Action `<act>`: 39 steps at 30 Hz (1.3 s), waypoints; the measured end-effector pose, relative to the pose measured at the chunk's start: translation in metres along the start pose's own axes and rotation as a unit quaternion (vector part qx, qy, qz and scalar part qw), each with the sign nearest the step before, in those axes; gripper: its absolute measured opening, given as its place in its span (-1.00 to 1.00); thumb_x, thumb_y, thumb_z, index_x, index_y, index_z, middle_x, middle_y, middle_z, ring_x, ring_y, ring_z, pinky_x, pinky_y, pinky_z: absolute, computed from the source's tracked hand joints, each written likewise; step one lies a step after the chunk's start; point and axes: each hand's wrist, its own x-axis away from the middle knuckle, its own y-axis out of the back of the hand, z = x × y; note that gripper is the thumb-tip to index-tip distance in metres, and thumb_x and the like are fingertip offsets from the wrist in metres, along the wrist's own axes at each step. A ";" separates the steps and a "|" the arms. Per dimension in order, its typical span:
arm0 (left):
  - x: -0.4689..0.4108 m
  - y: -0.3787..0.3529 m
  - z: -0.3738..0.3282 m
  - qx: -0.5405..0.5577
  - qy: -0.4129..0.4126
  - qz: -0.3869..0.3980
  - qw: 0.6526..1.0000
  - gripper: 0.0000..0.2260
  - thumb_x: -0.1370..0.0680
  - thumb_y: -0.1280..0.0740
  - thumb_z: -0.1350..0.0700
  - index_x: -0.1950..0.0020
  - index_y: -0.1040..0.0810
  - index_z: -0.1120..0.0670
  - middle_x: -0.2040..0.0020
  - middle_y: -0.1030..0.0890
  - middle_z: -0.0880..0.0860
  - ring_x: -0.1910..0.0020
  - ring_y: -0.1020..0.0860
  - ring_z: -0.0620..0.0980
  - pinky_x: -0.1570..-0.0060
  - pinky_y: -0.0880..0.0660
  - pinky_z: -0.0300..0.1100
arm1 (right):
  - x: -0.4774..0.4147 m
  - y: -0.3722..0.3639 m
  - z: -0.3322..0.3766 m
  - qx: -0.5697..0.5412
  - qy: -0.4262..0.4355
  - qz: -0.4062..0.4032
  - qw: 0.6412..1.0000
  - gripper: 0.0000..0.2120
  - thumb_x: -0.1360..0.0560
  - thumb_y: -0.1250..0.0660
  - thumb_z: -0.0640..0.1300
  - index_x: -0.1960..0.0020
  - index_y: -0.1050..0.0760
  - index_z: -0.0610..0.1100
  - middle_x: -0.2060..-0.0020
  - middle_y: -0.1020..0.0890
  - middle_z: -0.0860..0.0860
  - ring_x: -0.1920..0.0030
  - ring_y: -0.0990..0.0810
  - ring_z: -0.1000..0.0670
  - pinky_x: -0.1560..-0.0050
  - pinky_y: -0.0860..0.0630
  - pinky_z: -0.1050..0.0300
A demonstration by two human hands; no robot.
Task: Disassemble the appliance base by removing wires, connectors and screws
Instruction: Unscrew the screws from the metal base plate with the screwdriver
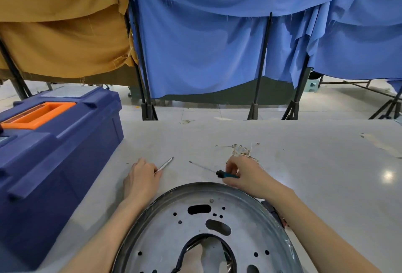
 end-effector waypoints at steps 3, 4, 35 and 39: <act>0.003 0.008 -0.003 -0.016 0.016 0.004 1.000 -0.69 -0.56 -0.29 -0.10 -0.18 -0.58 0.06 -0.13 -0.46 0.10 -0.14 -0.48 0.14 -0.03 -0.45 -0.02 | 0.007 0.013 0.007 -0.111 0.001 -0.039 0.993 -0.90 -0.52 -0.39 -0.15 0.02 -0.49 -0.12 0.14 -0.55 0.00 0.25 -0.54 0.00 0.20 -0.56 0.09; 0.004 0.013 -0.005 -0.012 0.020 -0.002 1.000 -0.65 -0.56 -0.30 -0.13 -0.23 -0.56 0.06 -0.16 -0.45 0.10 -0.14 -0.48 0.14 -0.04 -0.45 -0.01 | 0.010 0.019 0.010 -0.151 0.000 -0.057 0.987 -0.92 -0.52 -0.39 -0.17 0.02 -0.52 -0.13 0.17 -0.56 -0.02 0.29 -0.56 -0.01 0.23 -0.59 0.07; 0.063 0.051 -0.084 0.194 -0.169 0.124 0.958 -0.65 -0.57 -0.32 -0.03 0.40 -0.50 0.04 0.53 -0.35 -0.05 0.42 -0.31 -0.01 0.29 -0.37 -0.11 | 0.050 0.014 0.058 -0.546 0.039 -0.236 0.803 -0.83 -0.61 -0.21 -0.29 -0.14 -0.34 -0.07 0.28 -0.66 -0.03 0.23 -0.69 -0.13 0.04 -0.65 -0.06; 0.067 0.050 -0.085 0.180 -0.170 0.113 0.962 -0.65 -0.58 -0.29 -0.08 0.27 -0.59 0.12 0.45 -0.49 0.09 0.39 -0.42 0.07 0.26 -0.47 -0.02 | 0.048 0.011 0.057 -0.532 0.040 -0.237 0.812 -0.81 -0.61 -0.21 -0.29 -0.13 -0.34 -0.04 0.28 -0.67 -0.02 0.23 -0.69 -0.10 0.06 -0.65 -0.01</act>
